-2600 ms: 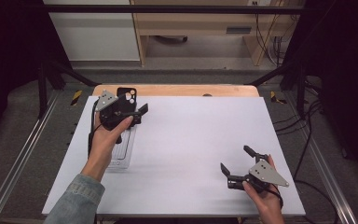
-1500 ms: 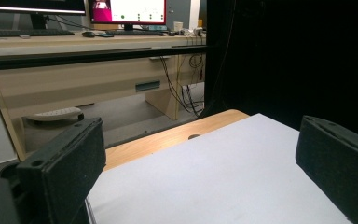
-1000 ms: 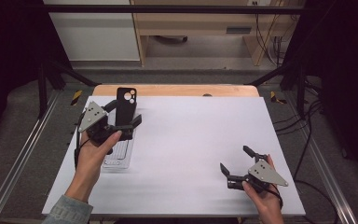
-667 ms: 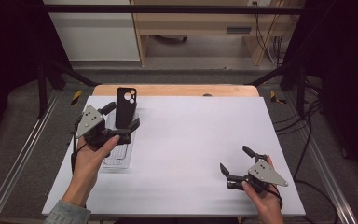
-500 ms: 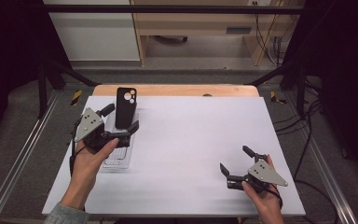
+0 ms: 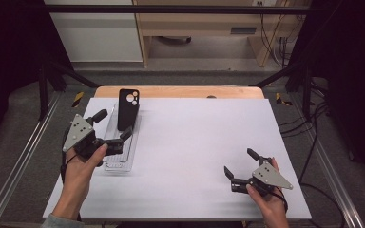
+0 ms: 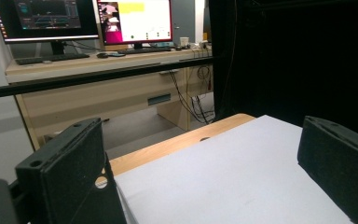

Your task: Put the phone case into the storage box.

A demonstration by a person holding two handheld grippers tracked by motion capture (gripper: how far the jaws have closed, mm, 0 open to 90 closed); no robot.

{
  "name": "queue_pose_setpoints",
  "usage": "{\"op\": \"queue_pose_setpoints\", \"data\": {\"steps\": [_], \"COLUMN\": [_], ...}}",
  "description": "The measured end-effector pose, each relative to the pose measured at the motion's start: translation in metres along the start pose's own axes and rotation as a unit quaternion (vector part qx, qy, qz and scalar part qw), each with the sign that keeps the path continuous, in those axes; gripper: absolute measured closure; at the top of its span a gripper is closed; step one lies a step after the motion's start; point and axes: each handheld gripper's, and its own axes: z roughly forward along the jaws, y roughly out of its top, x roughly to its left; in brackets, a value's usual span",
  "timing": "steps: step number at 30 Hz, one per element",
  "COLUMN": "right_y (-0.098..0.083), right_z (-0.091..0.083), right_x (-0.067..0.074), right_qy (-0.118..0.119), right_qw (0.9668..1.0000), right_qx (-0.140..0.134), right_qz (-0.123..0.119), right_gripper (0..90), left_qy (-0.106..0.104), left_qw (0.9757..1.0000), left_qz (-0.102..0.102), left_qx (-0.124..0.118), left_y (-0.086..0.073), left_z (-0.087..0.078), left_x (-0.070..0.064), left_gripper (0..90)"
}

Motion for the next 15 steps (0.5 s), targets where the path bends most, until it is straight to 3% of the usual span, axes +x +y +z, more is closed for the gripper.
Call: {"op": "queue_pose_setpoints", "data": {"steps": [15], "right_y": [0.0], "right_z": [0.0], "right_x": [0.0], "right_qy": [-0.001], "right_qw": [1.0], "right_qx": [0.001], "right_qz": [-0.001], "right_gripper": [2.6], "left_qy": [0.022], "left_qw": [0.9997], "left_qz": [-0.002], "left_qx": [-0.012], "left_y": [-0.01], "left_z": [-0.023], "left_x": [0.017], "left_gripper": [0.5]}}
